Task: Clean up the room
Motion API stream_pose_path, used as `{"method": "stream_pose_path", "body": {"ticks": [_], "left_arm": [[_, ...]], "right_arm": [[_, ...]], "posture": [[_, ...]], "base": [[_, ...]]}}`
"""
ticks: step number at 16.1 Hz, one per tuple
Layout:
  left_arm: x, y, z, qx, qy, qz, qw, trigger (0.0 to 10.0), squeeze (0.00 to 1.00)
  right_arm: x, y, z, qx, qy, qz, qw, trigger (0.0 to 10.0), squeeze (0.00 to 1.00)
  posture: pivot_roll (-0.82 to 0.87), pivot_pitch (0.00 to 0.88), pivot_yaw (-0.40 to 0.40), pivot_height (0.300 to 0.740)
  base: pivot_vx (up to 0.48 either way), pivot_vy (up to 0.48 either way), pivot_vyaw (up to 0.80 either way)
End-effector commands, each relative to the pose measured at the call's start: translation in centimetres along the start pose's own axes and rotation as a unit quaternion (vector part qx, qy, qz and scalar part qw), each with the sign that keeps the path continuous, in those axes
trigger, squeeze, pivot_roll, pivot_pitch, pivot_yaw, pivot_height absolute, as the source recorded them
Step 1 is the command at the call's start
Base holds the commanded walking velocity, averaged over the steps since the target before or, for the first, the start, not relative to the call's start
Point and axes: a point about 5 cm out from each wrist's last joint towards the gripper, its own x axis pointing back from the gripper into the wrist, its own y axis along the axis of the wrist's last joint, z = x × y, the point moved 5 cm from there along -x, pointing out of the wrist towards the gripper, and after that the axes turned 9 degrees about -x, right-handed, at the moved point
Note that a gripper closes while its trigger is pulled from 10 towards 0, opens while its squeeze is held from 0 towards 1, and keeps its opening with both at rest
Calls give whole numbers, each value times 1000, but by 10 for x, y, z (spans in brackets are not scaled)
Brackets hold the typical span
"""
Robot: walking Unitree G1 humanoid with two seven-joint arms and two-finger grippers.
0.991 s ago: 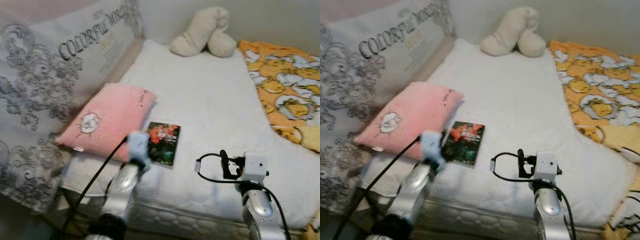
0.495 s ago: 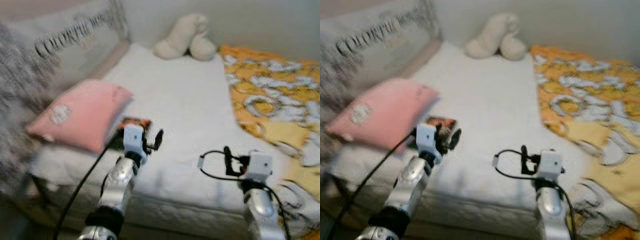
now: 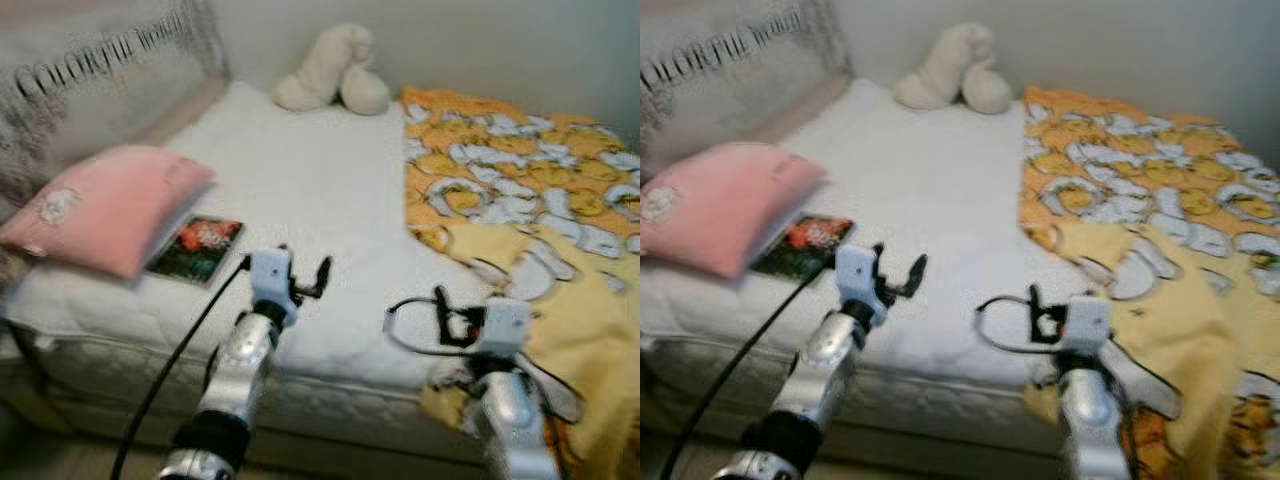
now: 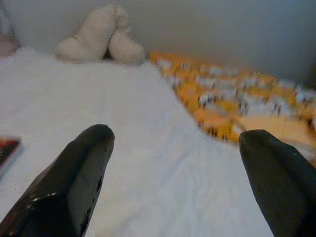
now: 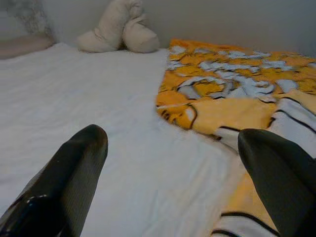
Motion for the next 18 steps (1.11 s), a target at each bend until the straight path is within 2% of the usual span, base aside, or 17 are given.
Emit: {"method": "stream_pose_path", "body": {"ticks": [1,7,10,14,15,18], "left_arm": [[-3,5,1,-7,3,-7,1000,10000,1000],[-7,7,3,-18,6,-9,1000,10000,1000],[-4,6,12,-20,26,-11,999,10000,1000],[-8,7,10,-16,27,-10,999,10000,1000],[-7,5,11,-4,26,-7,1000,10000,1000],[1,-5,19,-8,35,8,999,10000,1000]], "right_arm": [[0,3,-3,8,2,-6,1000,10000,1000],[1,5,-4,13,6,-14,1000,10000,1000],[2,20,-11,11,-2,-49,999,10000,1000],[-2,23,-15,11,-7,-54,998,10000,1000],[-4,28,-17,12,-10,-62,998,10000,1000],[-1,27,-29,12,-24,-58,998,10000,1000]], "posture": [[44,0,-8,740],[33,0,-7,740],[33,0,-7,740],[31,0,-6,740],[27,0,-1,740],[23,0,3,740]], "base": [[0,-469,0],[0,-466,0],[0,-461,0],[0,-458,0],[0,-458,0],[0,-460,0]]}}
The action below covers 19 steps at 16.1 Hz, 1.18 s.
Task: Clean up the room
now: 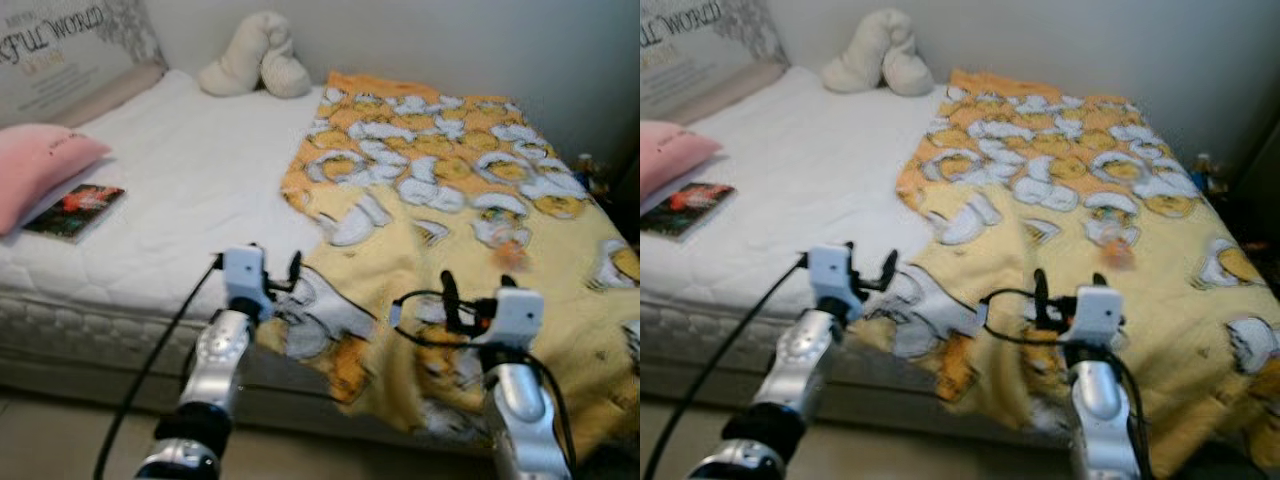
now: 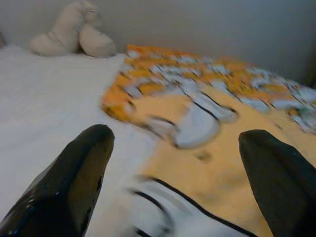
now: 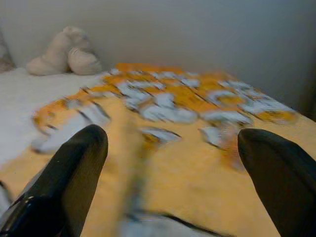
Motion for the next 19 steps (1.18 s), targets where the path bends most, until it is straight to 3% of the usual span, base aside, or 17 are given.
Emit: {"method": "stream_pose_path", "body": {"ticks": [1,4,5,8,11,12,13,14,15,17,18,19], "left_arm": [[2,-3,-9,-2,-17,7,1000,10000,1000],[25,-25,-1,-17,-40,37,998,10000,1000],[25,-26,0,-18,-39,39,998,10000,1000],[10,-4,-23,-5,-66,6,998,10000,1000],[9,2,-30,-3,-68,-6,998,10000,1000],[4,-3,-25,-1,-47,20,999,10000,0],[3,9,-24,13,-50,-15,999,10000,0],[-1,15,-24,20,-52,-20,998,10000,0],[-5,12,-23,15,-43,1,999,10000,0],[-9,19,-27,4,-49,-6,999,10000,0],[-12,18,-29,0,-51,0,999,10000,0],[-13,17,-30,-5,-54,2,999,10000,0]], "right_arm": [[5,-2,-14,1,-17,5,1000,10000,1000],[11,-4,-11,6,-5,9,1000,10000,1000],[10,-5,-11,6,-5,10,1000,10000,1000],[8,-7,-2,15,19,14,1000,10000,1000],[4,-8,-2,1,7,17,1000,10000,1000],[3,-10,-3,0,2,22,1000,10000,1000],[3,-13,1,-11,16,32,999,10000,1000],[3,-12,5,16,25,30,999,10000,1000],[3,-13,7,11,28,33,999,10000,1000],[2,-14,9,10,29,33,999,10000,1000],[0,-16,10,2,23,38,999,10000,0],[0,-18,11,2,23,42,999,10000,0]], "posture": [[20,0,3,740],[16,0,4,740],[18,0,3,740],[27,0,-2,740],[16,0,4,740],[16,0,3,740],[16,0,3,740],[13,0,2,740],[15,0,2,740],[17,0,5,740],[16,0,10,740],[16,0,11,740]], "base": [[0,-458,0],[0,-460,0],[0,-458,0],[0,-446,0],[80,-432,0],[0,0,0],[0,0,0],[0,0,0],[469,0,0],[469,0,0],[469,0,0],[469,0,0]]}}
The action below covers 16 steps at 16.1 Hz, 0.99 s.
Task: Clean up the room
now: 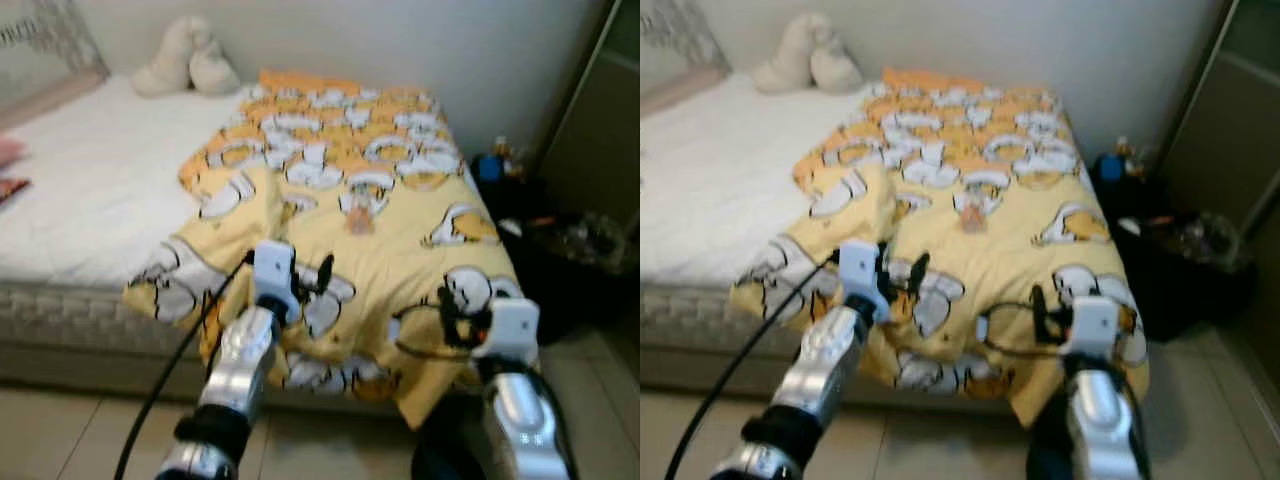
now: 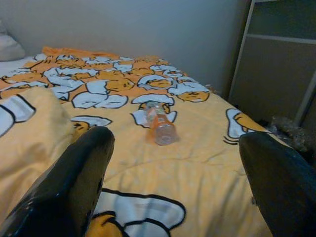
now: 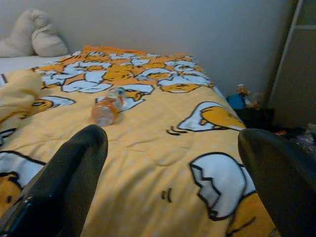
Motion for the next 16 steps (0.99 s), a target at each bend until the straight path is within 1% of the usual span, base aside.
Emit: {"method": "stream_pose_path", "body": {"ticks": [1,4,9,10,12,14,16], "left_arm": [[-1,-3,4,-8,3,11,1000,10000,0],[-3,-3,3,-13,-4,13,1000,10000,0],[-7,-1,7,-18,1,14,1000,10000,0],[-8,-1,5,-16,-1,15,1000,10000,0],[-7,-2,-4,-14,-13,15,1000,10000,0],[-7,-3,-4,-14,-13,15,1000,10000,0],[-9,-2,-6,-23,-19,14,999,10000,0]], "right_arm": [[-5,2,5,1,4,0,1000,10000,0],[-5,2,3,2,-1,0,1000,10000,0],[-6,2,2,5,-1,0,1000,10000,0],[-6,2,2,5,-1,0,1000,10000,0],[-8,2,5,6,3,0,1000,10000,0],[-8,2,6,5,3,-1,1000,10000,0],[-5,1,4,8,1,-1,1000,10000,0]], "posture": [[14,0,15,740],[9,0,18,740],[2,0,21,740],[2,0,21,740],[0,0,25,740],[-5,0,27,740],[-10,0,28,740]], "base": [[469,0,0],[475,0,0],[478,0,0],[472,0,0],[480,0,0],[480,0,0],[480,0,0]]}}
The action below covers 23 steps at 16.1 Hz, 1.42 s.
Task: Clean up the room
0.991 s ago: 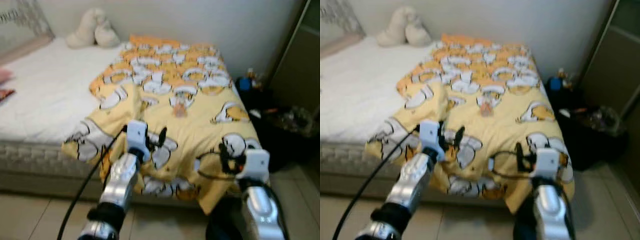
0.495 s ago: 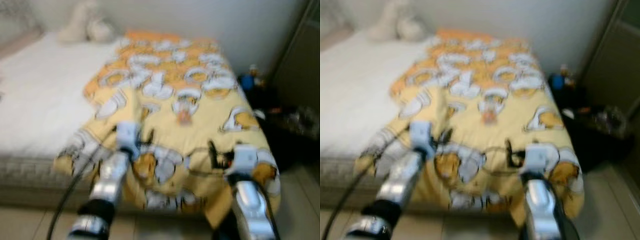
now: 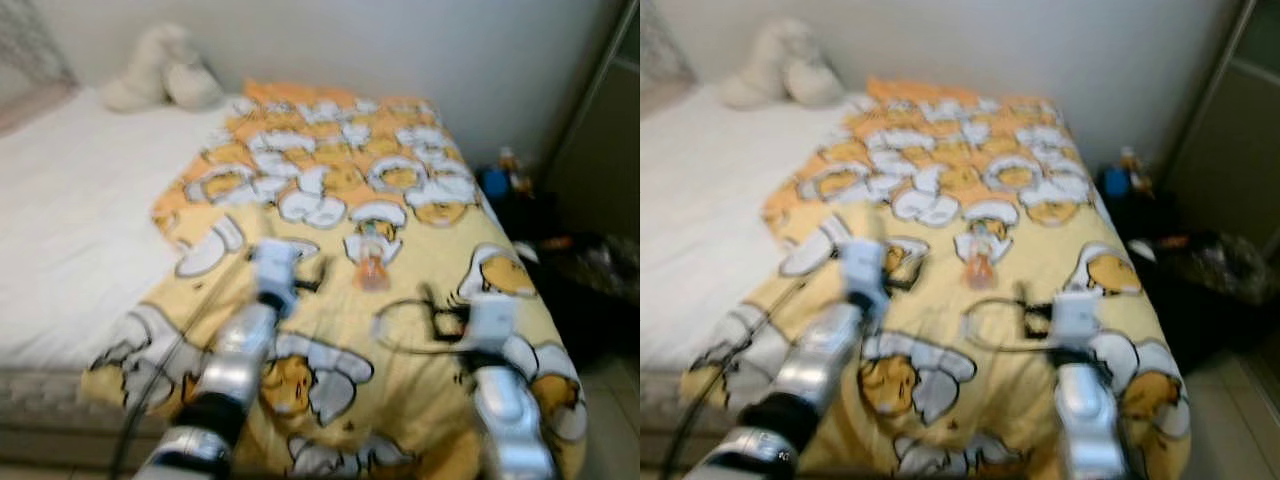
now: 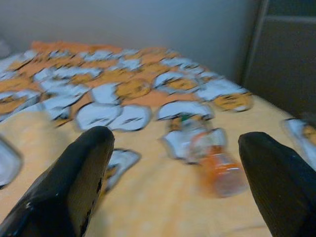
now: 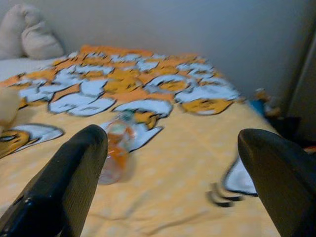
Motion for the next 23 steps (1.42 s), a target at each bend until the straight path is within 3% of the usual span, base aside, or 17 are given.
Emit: {"method": "stream_pose_path", "body": {"ticks": [1,6,7,10,11,12,13,16,19,23], "left_arm": [[-6,8,-14,-8,-21,-10,1000,10000,0],[-20,15,-25,-3,-38,-4,999,10000,0],[-31,11,-32,-4,-34,44,998,10000,0],[-39,10,-34,-21,-21,85,996,10000,0],[-45,16,-38,-18,-21,96,995,10000,0],[-48,15,-39,-11,-4,123,992,10000,0],[-49,16,-38,-6,2,126,992,10000,0],[-51,22,-23,-59,60,125,989,10000,0],[-49,18,-25,-76,72,134,985,10000,0],[-48,19,-14,-75,108,134,982,10000,0]], "right_arm": [[2,6,-15,8,-19,-8,1000,10000,0],[15,-4,-23,12,-34,20,999,10000,0],[25,-5,-26,23,-40,19,999,10000,0],[35,-7,-25,24,-43,23,999,10000,0],[45,-8,-25,27,-46,28,998,10000,0],[60,-7,-25,32,-50,33,998,10000,0],[64,-5,-24,35,-51,33,998,10000,0],[108,4,-22,49,-62,44,996,10000,0],[140,7,-16,48,-69,72,994,10000,0],[170,21,-19,70,-70,103,990,10000,0]], "posture": [[-12,0,27,740],[-51,0,20,740],[-74,0,16,740],[-107,0,18,731],[-129,0,20,731],[-189,58,28,731],[-189,58,28,731],[-309,192,20,731],[-365,273,-7,731],[-465,312,-68,731]], "base": [[480,0,0],[480,0,-405],[0,0,-587],[0,0,-333],[0,0,0],[0,0,0],[0,0,0],[0,0,0],[0,0,0],[0,0,0]]}}
